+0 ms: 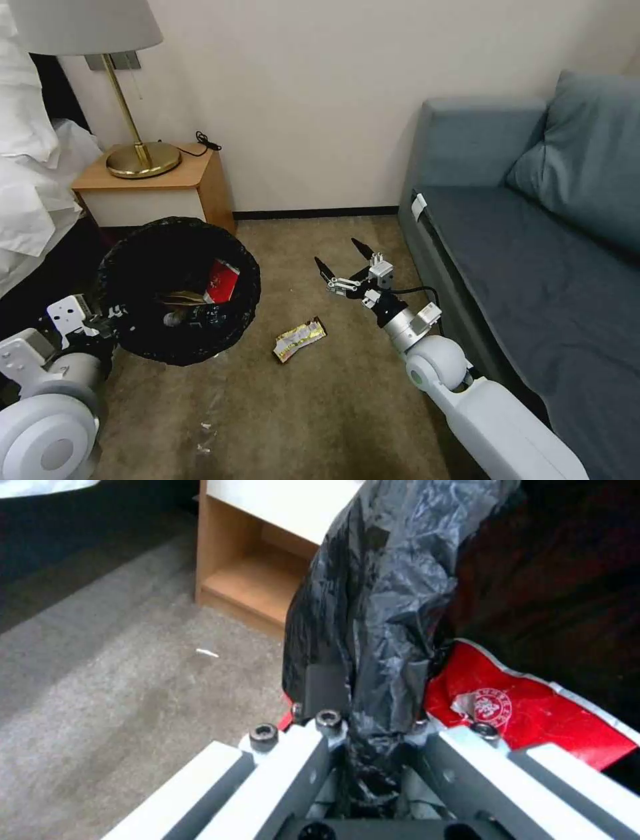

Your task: Pick up the trash bin, then pick up the garbage on the floor and place it into the trash bin.

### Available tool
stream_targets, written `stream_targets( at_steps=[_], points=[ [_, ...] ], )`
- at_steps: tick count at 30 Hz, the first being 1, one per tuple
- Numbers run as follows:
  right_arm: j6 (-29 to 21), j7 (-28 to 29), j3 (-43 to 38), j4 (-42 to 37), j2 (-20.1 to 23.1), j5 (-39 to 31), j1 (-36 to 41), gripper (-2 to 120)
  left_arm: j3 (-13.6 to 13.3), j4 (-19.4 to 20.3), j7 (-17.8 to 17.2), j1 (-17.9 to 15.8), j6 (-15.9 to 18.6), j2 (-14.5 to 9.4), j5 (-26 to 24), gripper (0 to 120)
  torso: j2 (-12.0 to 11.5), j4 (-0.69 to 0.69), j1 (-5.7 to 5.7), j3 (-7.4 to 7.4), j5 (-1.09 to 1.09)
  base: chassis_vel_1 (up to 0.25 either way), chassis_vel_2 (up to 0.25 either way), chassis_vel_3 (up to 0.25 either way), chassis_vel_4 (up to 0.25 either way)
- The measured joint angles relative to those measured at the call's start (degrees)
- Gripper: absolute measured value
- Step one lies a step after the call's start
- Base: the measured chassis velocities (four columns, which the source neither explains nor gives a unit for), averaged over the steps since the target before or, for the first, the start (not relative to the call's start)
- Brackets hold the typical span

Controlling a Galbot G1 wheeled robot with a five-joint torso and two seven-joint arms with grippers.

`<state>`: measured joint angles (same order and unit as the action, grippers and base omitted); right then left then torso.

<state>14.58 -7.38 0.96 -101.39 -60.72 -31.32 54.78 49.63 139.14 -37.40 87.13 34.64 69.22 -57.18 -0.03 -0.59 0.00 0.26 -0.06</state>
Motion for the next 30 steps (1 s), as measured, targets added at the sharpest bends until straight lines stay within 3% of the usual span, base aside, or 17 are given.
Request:
stream_targets(
  at_steps=[24, 26, 30],
  points=[
    [4.1, 0.0, 2.4, 3.6, 1.3, 5.4, -0.7, 100, -0.3, -0.6, 0.0, -0.7, 0.0, -0.2, -0.2, 0, 0.0, -0.01, 0.00, 0.00, 0.01, -0.105, 0.100, 0.101, -0.101],
    [4.4, -3.5, 3.5, 6.2, 3.6, 10.7, -2.3, 100, -0.5, -0.7, 0.0, -0.8, 0.0, -0.3, -0.2, 0, 0.0, -0.02, 0.00, 0.00, 0.00, -0.021, 0.015, 0.035, -0.003],
    [4.1, -8.1, 5.7, 9.7, 5.9, 13.2, -5.6, 100, -0.6, -0.9, 0.2, -1.0, 0.0, -0.4, -0.2, 0, 0.0, -0.02, 0.00, 0.00, 0.01, 0.000, 0.000, 0.000, 0.000]
  ],
)
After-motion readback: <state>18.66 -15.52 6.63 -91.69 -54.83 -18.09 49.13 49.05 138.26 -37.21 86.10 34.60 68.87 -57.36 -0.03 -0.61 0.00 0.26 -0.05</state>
